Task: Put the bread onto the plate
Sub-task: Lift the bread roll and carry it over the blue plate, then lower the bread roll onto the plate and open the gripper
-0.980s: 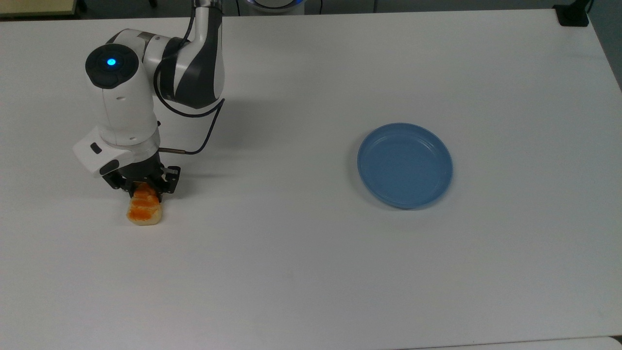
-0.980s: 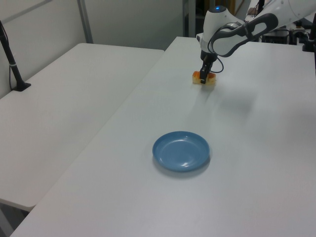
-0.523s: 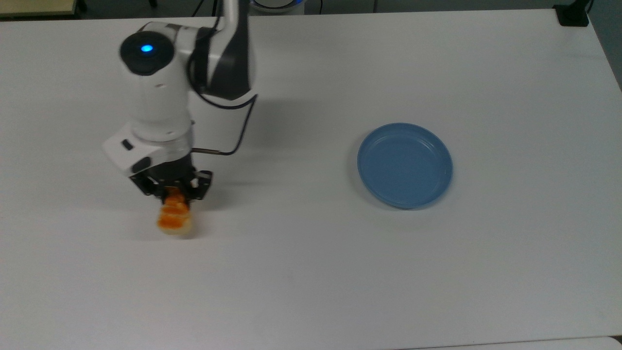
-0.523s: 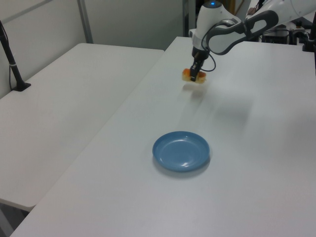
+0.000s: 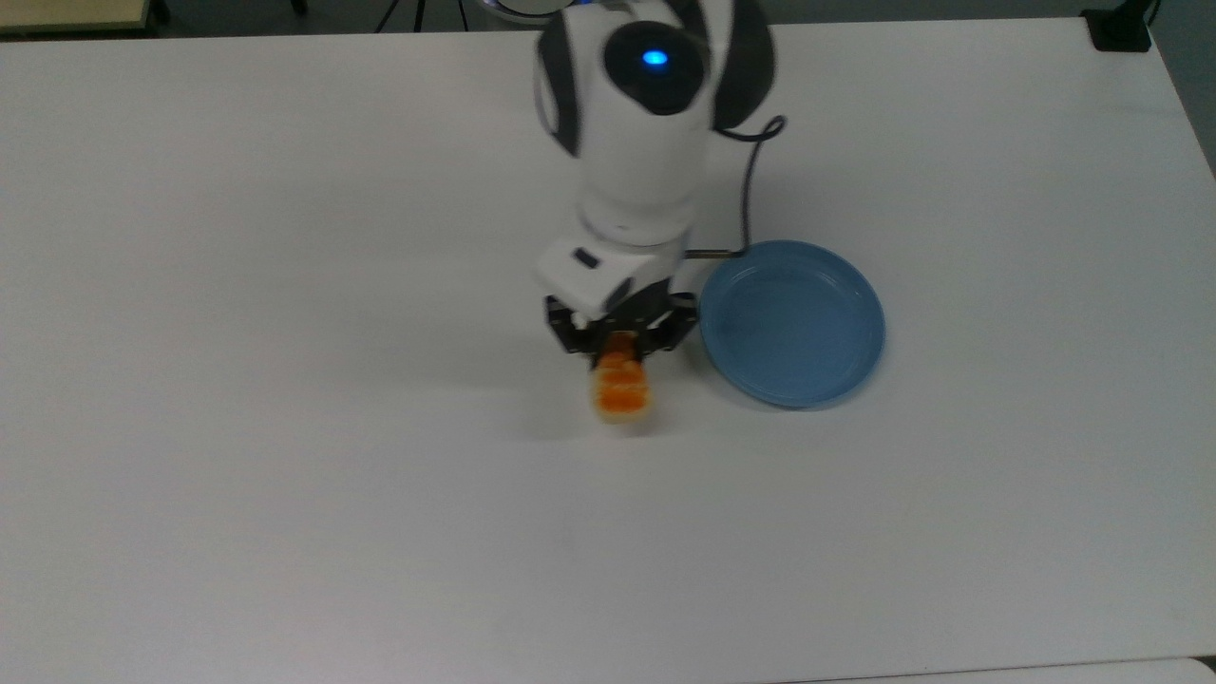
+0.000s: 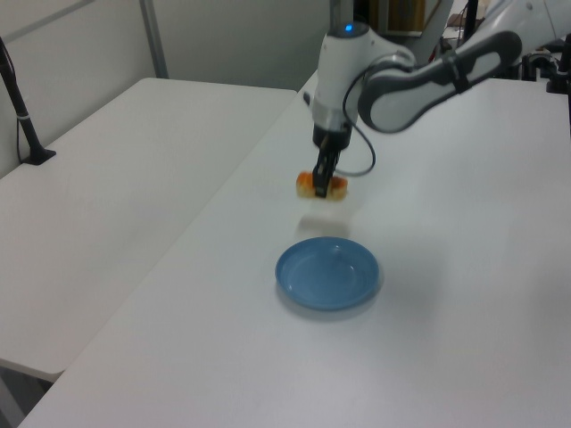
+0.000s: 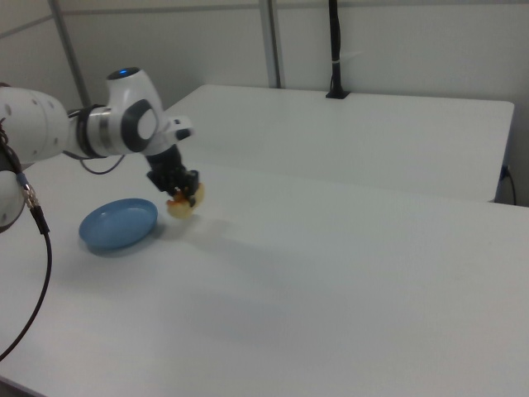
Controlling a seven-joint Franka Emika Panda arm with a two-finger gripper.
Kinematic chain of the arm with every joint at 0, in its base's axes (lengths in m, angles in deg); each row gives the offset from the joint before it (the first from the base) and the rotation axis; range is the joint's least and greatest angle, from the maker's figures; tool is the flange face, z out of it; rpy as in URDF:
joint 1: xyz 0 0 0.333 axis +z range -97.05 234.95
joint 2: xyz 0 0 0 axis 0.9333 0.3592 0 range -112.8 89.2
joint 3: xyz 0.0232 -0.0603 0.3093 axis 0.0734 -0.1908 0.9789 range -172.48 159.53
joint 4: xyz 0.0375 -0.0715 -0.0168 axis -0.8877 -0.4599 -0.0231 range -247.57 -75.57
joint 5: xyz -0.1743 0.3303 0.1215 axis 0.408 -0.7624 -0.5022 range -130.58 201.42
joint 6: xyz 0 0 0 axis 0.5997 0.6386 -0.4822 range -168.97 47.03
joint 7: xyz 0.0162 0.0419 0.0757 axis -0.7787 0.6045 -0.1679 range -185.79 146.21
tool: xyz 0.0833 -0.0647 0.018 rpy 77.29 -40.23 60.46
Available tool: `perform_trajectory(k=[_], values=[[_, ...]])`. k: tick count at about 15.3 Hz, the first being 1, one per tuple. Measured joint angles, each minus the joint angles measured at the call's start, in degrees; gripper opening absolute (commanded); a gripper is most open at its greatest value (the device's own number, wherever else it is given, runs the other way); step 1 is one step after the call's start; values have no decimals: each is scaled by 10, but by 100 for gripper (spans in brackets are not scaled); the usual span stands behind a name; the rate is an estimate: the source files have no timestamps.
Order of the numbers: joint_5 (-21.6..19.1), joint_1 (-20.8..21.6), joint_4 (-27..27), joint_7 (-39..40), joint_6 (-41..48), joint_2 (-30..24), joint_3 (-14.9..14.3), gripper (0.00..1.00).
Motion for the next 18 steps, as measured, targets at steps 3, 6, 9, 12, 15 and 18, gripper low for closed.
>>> perform_trajectory(k=[3,6,9,12,15,18], values=[[0,53,-11,-55,0,3,0,40],[0,79,-11,-89,0,4,0,41],[0,102,-12,-100,0,4,1,42],[0,133,-16,-111,1,5,1,57],[1,152,-25,-117,1,10,1,100],[5,151,-26,-117,1,19,-3,100]])
